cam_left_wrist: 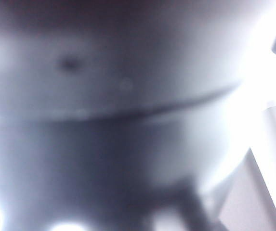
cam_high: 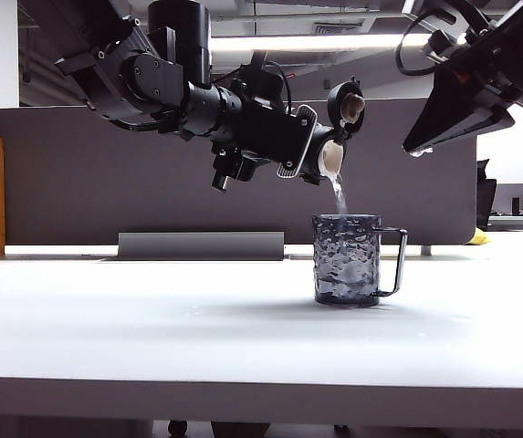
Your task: Pick up the black thermos, pour some water into the cup, then place the black thermos back on the table.
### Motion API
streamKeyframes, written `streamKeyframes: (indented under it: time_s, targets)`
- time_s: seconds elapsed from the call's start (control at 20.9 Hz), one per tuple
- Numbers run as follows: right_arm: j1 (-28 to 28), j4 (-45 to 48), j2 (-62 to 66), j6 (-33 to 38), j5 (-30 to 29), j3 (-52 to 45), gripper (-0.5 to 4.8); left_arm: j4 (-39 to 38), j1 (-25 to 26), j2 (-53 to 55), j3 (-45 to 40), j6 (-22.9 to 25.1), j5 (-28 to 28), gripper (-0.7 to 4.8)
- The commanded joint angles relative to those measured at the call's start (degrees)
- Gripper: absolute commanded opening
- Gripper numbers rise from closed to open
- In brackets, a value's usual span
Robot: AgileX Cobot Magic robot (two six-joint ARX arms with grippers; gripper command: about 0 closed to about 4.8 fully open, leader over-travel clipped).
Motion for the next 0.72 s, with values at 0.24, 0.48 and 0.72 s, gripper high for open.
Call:
streamKeyframes:
  time_s: [0.24,0.48,0.72]
  targets:
    - [0.04,0.59,-0.11,-0.39,-0.33,0.26,-0.06,4.17,-0.07,-1.01,0.85,-0.66,0.24,-0.06]
    - [0.04,-0.77,-0.37,-2.95,-0.33,0.28,-0.06,4.15,-0.07,-1.01,0.81,-7.34,-2.43,-0.06]
    - [0.04,-0.83,-0.96,-3.26,0.0,0.28,-0.06,1.33,-0.09,-0.98,0.57,-18.08,-3.91,-0.06]
